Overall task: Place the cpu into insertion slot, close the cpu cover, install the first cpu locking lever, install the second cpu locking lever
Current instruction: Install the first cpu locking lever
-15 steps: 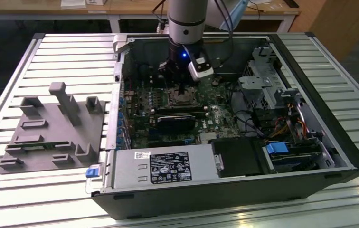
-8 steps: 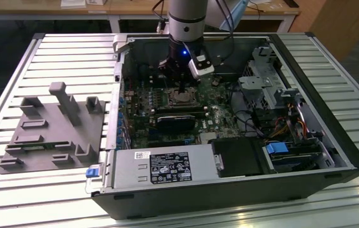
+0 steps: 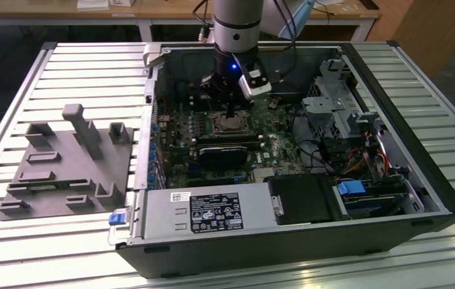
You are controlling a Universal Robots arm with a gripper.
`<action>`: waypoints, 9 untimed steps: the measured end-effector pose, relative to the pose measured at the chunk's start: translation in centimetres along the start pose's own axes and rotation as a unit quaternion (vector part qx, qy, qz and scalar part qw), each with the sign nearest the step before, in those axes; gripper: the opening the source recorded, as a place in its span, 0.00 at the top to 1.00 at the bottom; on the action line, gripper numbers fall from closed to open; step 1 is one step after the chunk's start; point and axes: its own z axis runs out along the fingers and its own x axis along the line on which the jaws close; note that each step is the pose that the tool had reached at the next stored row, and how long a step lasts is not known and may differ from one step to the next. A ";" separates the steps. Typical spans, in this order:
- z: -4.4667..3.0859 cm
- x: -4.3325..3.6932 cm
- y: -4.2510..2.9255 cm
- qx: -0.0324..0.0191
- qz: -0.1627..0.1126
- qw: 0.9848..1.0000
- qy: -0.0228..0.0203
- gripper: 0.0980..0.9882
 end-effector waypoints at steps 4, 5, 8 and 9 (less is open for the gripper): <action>-0.01 0.05 -0.01 0.000 0.000 1.000 0.000 1.00; -0.02 0.20 -0.04 0.000 0.000 1.000 0.000 1.00; -0.02 0.75 -0.13 0.000 0.000 1.000 0.000 1.00; -0.02 0.95 -0.17 0.000 0.000 1.000 0.000 1.00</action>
